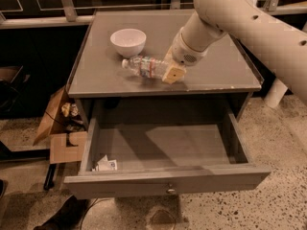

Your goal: Pick water bottle from top drawer and place on counter

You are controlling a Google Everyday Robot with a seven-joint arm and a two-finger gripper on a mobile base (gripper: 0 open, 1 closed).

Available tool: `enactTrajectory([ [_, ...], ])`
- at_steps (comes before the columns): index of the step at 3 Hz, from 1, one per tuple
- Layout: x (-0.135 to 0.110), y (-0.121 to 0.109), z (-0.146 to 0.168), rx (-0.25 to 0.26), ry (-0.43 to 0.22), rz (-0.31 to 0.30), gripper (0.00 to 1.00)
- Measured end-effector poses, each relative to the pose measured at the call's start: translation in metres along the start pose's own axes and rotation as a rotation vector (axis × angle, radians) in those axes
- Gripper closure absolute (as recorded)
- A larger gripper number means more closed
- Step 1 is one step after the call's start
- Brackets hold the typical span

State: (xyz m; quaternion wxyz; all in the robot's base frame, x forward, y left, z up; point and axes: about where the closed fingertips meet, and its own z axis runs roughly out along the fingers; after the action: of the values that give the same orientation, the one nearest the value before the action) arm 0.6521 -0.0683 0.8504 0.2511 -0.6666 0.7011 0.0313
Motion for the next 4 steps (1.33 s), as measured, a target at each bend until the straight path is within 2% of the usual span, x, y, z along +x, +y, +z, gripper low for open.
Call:
enactTrajectory([
  [1, 0.0071, -0.0177, 0.0097, 0.012, 0.019, 0.043, 1.00],
  [2, 0.0071, -0.0184, 0.0097, 0.013, 0.019, 0.044, 0.73],
  [4, 0.0071, -0.0184, 0.0098, 0.012, 0.019, 0.044, 0.27],
])
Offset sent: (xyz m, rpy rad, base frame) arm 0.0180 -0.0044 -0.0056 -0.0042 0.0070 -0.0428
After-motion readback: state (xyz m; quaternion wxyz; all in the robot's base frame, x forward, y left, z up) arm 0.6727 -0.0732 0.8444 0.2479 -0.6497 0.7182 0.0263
